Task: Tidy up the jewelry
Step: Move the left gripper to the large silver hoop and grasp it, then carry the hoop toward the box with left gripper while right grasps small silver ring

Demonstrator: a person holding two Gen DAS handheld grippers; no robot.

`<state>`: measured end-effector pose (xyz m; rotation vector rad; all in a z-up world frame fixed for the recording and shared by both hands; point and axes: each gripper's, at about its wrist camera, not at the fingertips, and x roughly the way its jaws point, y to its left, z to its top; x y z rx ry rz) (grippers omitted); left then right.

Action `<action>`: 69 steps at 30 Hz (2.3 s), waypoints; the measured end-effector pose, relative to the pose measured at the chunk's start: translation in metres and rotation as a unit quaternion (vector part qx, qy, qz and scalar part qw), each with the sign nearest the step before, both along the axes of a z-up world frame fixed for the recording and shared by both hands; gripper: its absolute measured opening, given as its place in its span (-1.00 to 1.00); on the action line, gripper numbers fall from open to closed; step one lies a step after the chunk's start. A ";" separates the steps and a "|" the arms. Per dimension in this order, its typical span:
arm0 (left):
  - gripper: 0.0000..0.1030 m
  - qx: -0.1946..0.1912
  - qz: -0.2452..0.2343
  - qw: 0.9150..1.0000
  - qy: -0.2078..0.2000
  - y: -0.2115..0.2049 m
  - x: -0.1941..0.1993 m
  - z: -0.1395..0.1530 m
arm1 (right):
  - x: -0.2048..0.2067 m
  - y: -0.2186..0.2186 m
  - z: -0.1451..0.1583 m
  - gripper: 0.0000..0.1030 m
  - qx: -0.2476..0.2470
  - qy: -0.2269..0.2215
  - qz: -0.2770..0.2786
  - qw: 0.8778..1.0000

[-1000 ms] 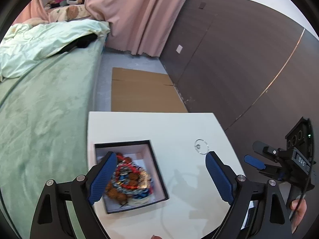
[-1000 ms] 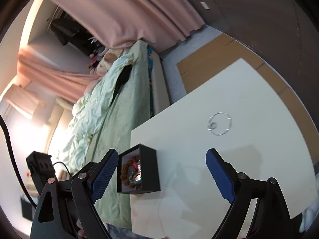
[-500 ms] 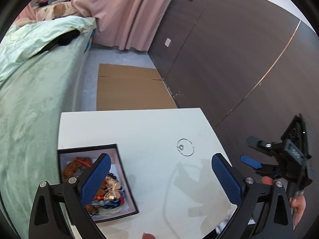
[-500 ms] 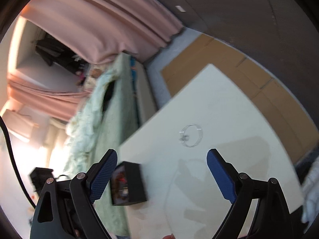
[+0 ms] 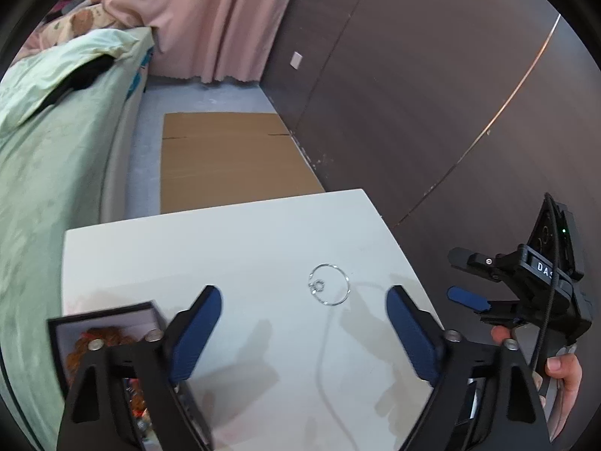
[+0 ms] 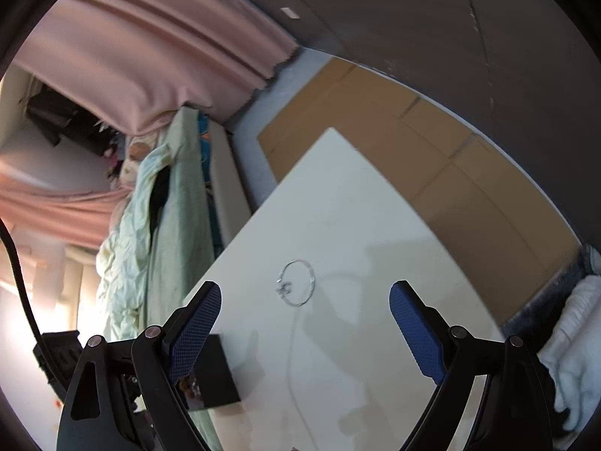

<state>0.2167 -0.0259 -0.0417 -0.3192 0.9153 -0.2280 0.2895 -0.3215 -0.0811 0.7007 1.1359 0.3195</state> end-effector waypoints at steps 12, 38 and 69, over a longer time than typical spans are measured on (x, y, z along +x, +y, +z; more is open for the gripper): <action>-0.34 0.028 -0.029 0.998 0.055 -0.040 0.046 -0.043 | 0.016 -0.012 -0.023 0.78 0.009 0.050 0.021 0.999; -0.77 0.084 -0.044 0.991 0.092 -0.065 0.058 -0.082 | 0.024 -0.019 -0.036 0.78 0.025 0.074 0.020 0.997; -0.98 0.091 -0.013 0.996 0.015 -0.019 0.032 -0.029 | 0.035 0.035 -0.034 0.65 -0.043 0.045 0.114 0.992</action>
